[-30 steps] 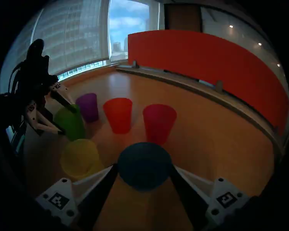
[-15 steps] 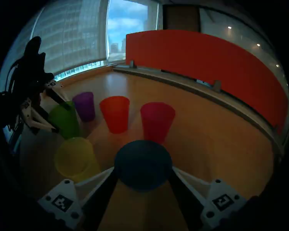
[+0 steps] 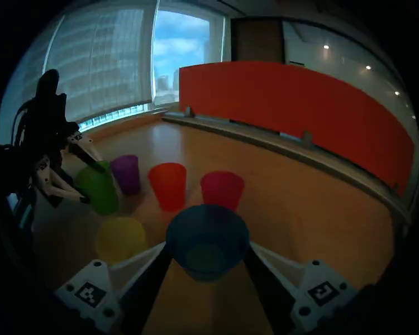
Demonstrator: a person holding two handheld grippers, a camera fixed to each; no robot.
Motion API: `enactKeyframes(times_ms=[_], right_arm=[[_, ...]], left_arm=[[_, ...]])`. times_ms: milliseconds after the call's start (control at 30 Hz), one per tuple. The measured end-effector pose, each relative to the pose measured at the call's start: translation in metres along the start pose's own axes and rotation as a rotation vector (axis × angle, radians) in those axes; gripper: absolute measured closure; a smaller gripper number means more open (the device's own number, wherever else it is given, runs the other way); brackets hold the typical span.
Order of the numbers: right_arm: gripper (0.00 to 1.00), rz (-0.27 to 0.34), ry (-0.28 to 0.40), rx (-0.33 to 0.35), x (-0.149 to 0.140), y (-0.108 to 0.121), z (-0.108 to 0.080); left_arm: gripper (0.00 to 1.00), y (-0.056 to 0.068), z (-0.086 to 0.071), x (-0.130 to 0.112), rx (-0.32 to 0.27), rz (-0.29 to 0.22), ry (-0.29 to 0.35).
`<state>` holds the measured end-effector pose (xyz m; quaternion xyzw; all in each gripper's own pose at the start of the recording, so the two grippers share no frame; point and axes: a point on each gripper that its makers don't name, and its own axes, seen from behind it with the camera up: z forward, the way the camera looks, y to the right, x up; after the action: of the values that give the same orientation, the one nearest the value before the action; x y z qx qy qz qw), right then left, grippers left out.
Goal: Pour water
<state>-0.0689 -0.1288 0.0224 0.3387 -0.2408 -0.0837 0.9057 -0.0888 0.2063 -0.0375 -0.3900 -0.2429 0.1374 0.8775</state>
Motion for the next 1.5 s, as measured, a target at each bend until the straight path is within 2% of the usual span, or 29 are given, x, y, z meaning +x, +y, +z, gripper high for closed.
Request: enactKeyframes(times_ms=[567, 1067, 1267, 1500], right_arm=[[0.11, -0.012, 0.155, -0.039, 0.066, -0.002, -0.051], [0.11, -0.026, 0.273, -0.040, 0.107, -0.014, -0.072], [0.11, -0.026, 0.327, -0.037, 0.125, -0.018, -0.082], [0.11, -0.036, 0.354, -0.036, 0.138, -0.019, -0.088]], left_arm=[[0.14, -0.005, -0.031, 0.048, 0.061, -0.007, 0.140], [0.14, -0.008, -0.054, 0.080, 0.083, -0.006, 0.239], [0.14, -0.007, -0.056, 0.091, 0.072, -0.021, 0.272], [0.14, -0.005, -0.058, 0.098, 0.061, -0.029, 0.294]])
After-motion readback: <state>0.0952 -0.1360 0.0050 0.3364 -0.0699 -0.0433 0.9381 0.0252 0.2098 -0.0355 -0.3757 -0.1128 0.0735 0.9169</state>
